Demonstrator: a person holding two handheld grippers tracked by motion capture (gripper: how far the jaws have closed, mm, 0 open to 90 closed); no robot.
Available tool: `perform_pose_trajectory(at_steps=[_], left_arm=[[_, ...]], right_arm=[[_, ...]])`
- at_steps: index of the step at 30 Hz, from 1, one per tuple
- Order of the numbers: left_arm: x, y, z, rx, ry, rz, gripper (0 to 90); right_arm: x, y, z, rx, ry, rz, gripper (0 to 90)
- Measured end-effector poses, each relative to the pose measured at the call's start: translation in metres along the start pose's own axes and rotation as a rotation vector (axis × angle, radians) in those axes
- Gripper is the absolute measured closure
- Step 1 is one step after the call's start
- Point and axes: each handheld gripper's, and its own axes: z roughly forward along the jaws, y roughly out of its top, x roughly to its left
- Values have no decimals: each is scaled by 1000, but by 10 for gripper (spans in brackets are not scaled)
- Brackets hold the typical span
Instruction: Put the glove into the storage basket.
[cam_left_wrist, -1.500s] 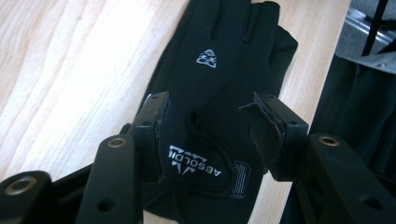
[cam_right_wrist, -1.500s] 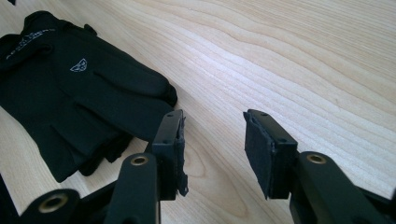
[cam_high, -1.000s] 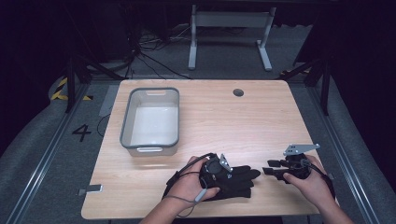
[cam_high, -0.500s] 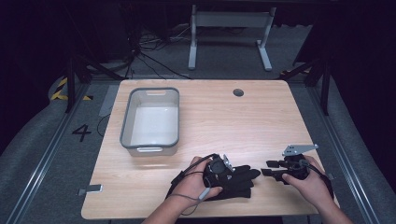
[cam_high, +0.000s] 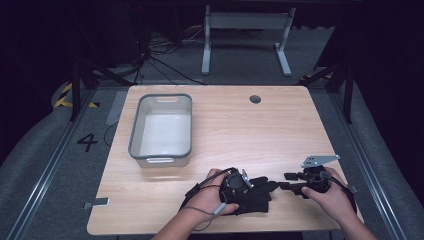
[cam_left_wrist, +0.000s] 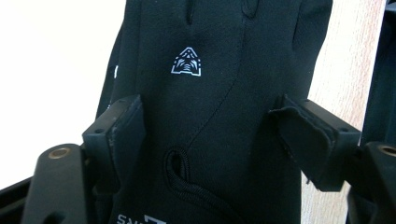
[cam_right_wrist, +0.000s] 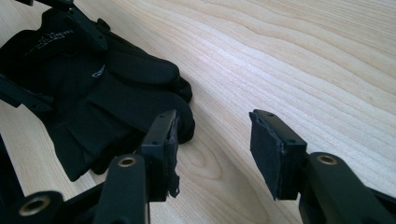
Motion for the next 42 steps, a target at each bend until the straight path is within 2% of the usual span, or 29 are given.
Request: perform_pose_trajectory(at_steps=[6,14,22,26,27,31,37,42], left_arm=[[0,-1,1,-2,3,5,228],[-2,1,4,6,35,11,229],[-2,3,5,4,53,-1,242],[-3,3,5,0,58,-3,242],[-3,3,5,-2,56,-3,241],[-2,2,4,-4,46,-12,240],[-2,1,4,-8,46,-4,237],[-3,2,5,-3,52,3,231]], right_arm=[[1,0,1,1,5,-3,524],[-1,0,-1,-7,8,4,521],[0,0,-1,-9,16,3,524],[3,1,-2,-11,35,-21,537],[5,2,0,-8,53,-35,539],[10,5,11,31,65,-88,557],[13,7,17,55,70,-107,560],[13,6,17,56,72,-103,551]])
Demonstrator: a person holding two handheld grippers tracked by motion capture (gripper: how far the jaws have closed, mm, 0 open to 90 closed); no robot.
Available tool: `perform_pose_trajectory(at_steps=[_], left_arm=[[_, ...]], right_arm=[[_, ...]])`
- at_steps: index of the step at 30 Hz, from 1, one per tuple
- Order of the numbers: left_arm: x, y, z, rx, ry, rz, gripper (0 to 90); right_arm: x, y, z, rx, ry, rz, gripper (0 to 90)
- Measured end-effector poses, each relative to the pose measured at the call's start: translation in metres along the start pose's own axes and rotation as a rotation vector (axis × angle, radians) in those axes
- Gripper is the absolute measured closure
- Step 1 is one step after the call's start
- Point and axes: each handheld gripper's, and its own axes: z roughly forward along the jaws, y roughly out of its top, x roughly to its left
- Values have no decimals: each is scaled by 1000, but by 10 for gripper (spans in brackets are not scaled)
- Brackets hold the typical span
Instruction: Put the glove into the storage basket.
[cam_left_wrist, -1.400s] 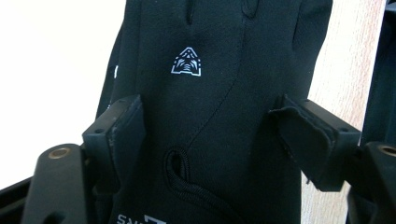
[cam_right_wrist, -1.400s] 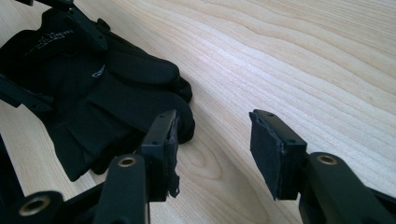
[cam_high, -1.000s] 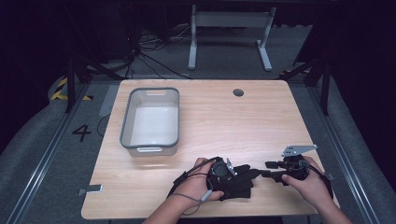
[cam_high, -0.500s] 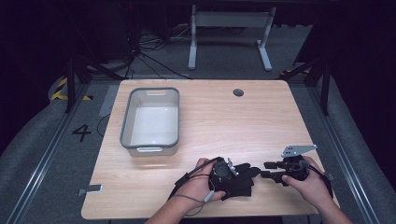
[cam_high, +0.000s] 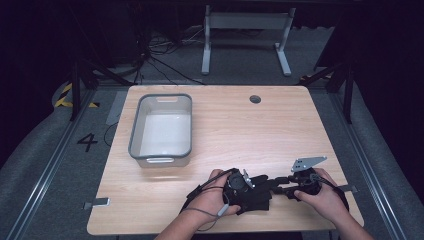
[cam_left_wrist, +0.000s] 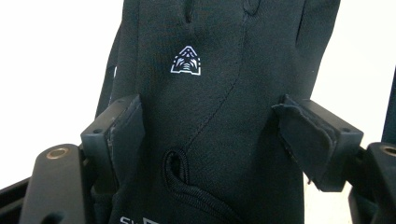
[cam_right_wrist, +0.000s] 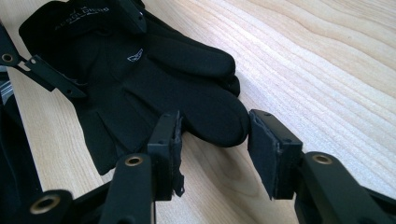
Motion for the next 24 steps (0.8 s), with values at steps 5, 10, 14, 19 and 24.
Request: perform_pose_trajectory(at_steps=[5,10,14,19,24], left_arm=[[-2,1,1,12,12,3,229],[-3,4,1,32,25,-5,257],[1,4,-2,27,39,-35,360],[7,3,-4,13,49,-64,558],[8,4,-5,12,54,-101,627]], right_arm=[[0,-1,-3,-19,9,12,541],[-2,-2,-9,-48,21,35,541],[-5,-4,-15,-70,24,50,542],[-8,-5,-18,-82,24,63,543],[-9,-6,-18,-77,21,67,543]])
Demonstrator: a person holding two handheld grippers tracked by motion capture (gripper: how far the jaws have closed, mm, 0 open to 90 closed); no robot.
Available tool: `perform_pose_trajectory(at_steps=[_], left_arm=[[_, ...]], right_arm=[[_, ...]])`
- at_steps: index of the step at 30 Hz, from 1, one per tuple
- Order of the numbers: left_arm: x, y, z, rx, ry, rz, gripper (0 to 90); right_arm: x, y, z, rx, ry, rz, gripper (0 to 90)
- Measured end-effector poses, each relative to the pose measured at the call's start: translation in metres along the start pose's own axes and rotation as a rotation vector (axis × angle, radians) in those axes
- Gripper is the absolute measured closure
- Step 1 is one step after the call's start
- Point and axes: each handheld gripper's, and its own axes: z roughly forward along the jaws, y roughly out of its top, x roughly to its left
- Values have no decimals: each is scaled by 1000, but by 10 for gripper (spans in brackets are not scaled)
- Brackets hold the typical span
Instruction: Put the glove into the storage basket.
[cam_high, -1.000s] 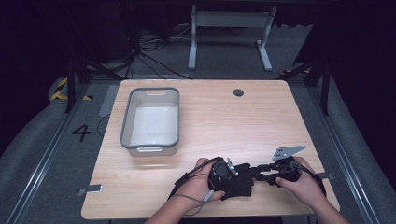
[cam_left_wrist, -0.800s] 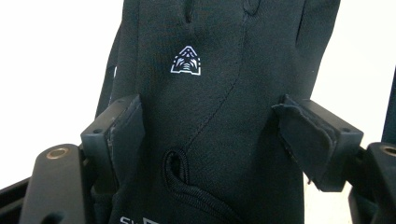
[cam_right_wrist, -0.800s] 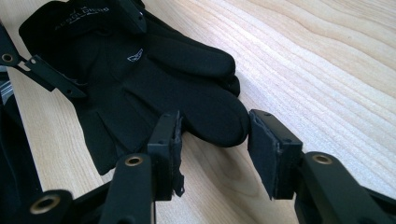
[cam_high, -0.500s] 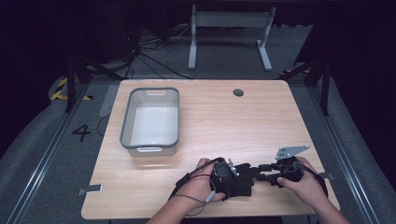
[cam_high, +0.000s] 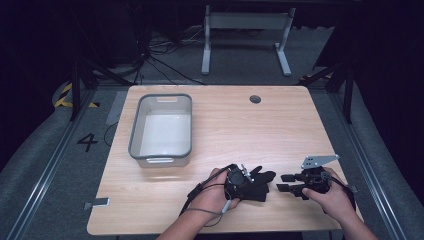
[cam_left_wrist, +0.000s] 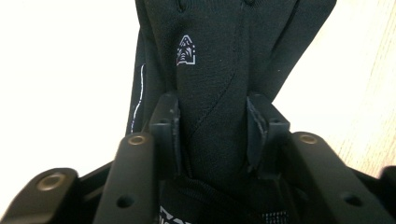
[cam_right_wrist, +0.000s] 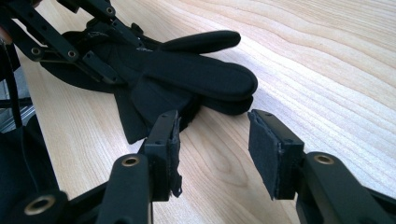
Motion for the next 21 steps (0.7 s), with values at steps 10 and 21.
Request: perform_pose_trajectory(at_steps=[10,21], left_arm=[[6,3,-3,3,-31,-40,675],[9,1,-33,-33,-60,-95,677]], right_arm=[[-2,-1,0,-1,-4,1,543],[-5,-3,-6,-15,-11,7,541]])
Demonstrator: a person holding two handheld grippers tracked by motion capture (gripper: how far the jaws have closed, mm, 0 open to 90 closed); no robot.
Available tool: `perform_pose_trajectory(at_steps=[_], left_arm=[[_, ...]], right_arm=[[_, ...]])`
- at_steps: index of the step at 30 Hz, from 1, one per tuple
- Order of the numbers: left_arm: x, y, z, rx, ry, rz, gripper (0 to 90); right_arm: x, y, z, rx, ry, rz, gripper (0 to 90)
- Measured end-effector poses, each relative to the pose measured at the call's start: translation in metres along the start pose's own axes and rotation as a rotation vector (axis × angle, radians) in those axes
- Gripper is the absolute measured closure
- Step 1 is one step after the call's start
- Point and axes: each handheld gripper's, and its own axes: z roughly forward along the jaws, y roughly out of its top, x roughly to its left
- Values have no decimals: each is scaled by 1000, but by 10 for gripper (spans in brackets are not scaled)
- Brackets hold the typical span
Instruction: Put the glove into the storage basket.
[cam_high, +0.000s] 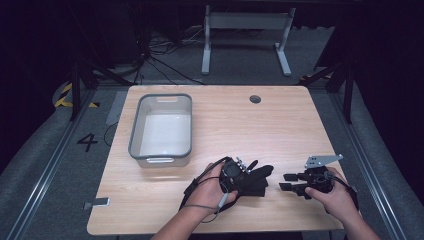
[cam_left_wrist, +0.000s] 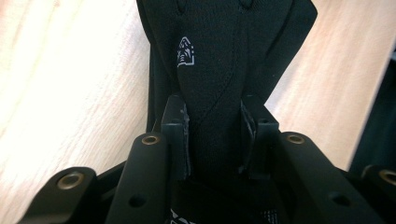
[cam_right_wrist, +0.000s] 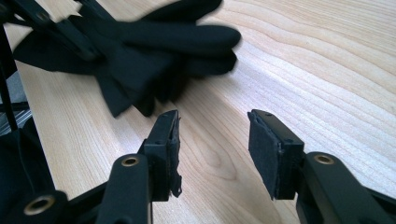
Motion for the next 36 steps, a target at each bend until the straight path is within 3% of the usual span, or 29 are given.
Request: perform_pose_trajectory(at_steps=[8,18,23,36], left_arm=[[10,-3,-30,-53,-11,-59,673],[20,-4,-57,-93,0,-112,671],[26,-6,-74,-123,7,-157,671],[46,-23,-121,-180,85,-252,671]], right_arm=[[0,1,2,6,1,6,539],[-1,1,4,12,7,10,537],[-5,4,6,13,7,14,536],[-9,11,17,23,16,17,535]])
